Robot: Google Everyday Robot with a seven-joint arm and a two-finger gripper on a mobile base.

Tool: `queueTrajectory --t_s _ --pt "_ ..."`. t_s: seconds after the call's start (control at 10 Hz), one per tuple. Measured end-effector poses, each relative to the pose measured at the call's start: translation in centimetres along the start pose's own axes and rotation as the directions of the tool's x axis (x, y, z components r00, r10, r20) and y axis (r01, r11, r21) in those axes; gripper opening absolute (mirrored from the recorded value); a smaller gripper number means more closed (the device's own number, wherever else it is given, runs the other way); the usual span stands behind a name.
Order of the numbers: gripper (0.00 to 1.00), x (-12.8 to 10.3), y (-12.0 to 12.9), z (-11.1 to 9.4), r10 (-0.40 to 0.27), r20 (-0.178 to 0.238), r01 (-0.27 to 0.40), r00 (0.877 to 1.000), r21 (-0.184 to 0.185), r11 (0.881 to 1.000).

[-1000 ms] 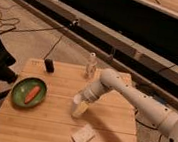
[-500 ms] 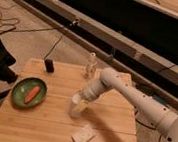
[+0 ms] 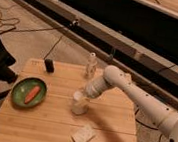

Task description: Place the ceramic cup over the eraser

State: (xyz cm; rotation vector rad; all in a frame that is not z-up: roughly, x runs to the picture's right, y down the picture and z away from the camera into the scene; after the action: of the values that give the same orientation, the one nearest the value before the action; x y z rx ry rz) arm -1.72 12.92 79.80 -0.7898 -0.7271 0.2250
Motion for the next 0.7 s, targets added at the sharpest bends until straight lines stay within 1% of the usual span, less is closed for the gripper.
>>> queueTrajectory --t_s 0.2,0.4,0.5,0.6,0.7 --pt "0.00 -1.7 -1.6 -2.1 -0.029 0.011 0.029 1.000 0.045 0.999" --pt "0.00 -4.0 -3.0 -4.1 -0.068 0.020 0.066 0.997 0.073 0.995" --pt "0.00 -5.6 -3.8 -4.6 -0.093 0.019 0.091 0.996 0.080 0.993" --pt "0.00 -7.8 -5.1 -5.1 -0.121 0.021 0.118 0.992 0.089 0.989" --pt "0.00 -9.4 -6.1 -5.3 -0.138 0.030 0.134 0.990 0.100 0.986"
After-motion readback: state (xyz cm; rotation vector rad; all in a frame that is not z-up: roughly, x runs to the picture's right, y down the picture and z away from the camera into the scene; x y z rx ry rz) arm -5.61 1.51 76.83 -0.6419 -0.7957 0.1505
